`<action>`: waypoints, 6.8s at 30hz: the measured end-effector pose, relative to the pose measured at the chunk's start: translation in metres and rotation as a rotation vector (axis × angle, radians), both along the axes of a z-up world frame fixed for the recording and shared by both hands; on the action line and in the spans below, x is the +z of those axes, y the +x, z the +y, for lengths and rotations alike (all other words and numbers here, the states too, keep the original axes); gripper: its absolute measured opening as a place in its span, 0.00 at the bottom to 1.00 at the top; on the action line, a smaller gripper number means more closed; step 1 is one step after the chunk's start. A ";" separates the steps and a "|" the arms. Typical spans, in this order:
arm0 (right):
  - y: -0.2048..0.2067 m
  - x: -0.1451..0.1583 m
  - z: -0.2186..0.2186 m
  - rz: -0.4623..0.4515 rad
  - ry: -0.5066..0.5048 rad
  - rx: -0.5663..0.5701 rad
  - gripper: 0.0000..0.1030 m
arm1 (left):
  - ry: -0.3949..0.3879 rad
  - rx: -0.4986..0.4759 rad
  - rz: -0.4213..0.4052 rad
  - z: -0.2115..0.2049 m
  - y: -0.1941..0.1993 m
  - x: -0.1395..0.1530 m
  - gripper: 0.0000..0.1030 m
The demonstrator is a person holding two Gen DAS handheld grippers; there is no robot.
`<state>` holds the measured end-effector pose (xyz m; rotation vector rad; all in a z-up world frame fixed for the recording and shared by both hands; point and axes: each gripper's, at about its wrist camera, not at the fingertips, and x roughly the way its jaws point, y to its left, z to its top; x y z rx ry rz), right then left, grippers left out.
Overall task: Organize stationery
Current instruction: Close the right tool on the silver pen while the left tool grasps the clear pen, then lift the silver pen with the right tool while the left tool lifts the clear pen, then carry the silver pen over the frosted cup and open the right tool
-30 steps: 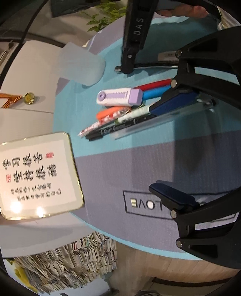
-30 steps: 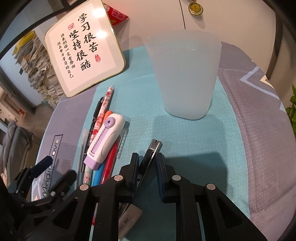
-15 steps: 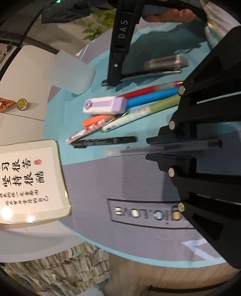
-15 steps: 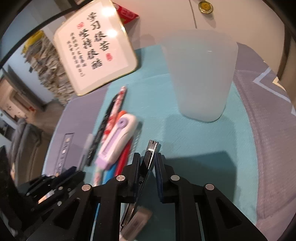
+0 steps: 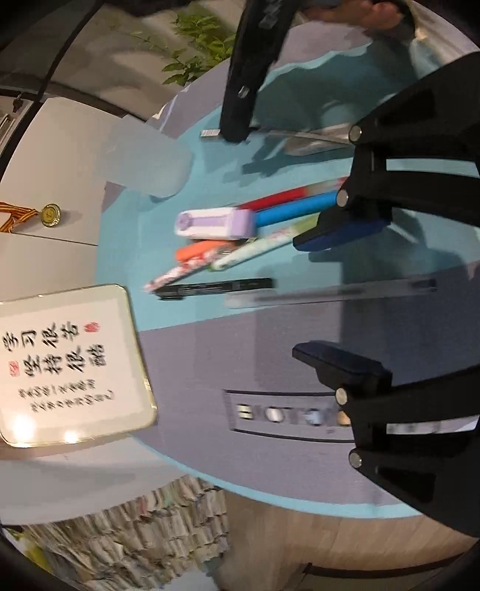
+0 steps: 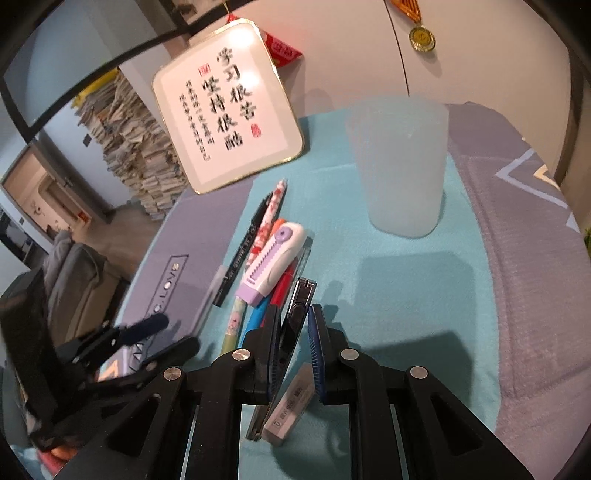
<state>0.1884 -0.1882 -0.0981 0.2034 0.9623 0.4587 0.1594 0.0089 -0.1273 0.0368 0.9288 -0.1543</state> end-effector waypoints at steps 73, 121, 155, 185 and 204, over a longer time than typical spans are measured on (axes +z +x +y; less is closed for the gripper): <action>0.018 0.019 -0.003 0.018 -0.047 -0.001 0.11 | -0.008 -0.082 0.071 0.032 0.009 -0.012 0.18; 0.090 -0.029 0.052 0.039 -0.383 -0.050 0.16 | 0.040 -0.072 0.029 0.053 -0.014 -0.016 0.10; 0.023 0.160 -0.048 -0.508 -0.019 -0.343 0.11 | -0.087 -0.017 -0.284 0.032 -0.054 0.099 0.10; 0.083 0.084 -0.048 -0.379 -0.107 -0.323 0.11 | -0.116 -0.069 -0.239 0.003 0.003 0.095 0.10; 0.043 0.053 -0.077 -0.208 -0.034 -0.262 0.28 | -0.120 -0.087 -0.263 -0.034 0.012 0.114 0.10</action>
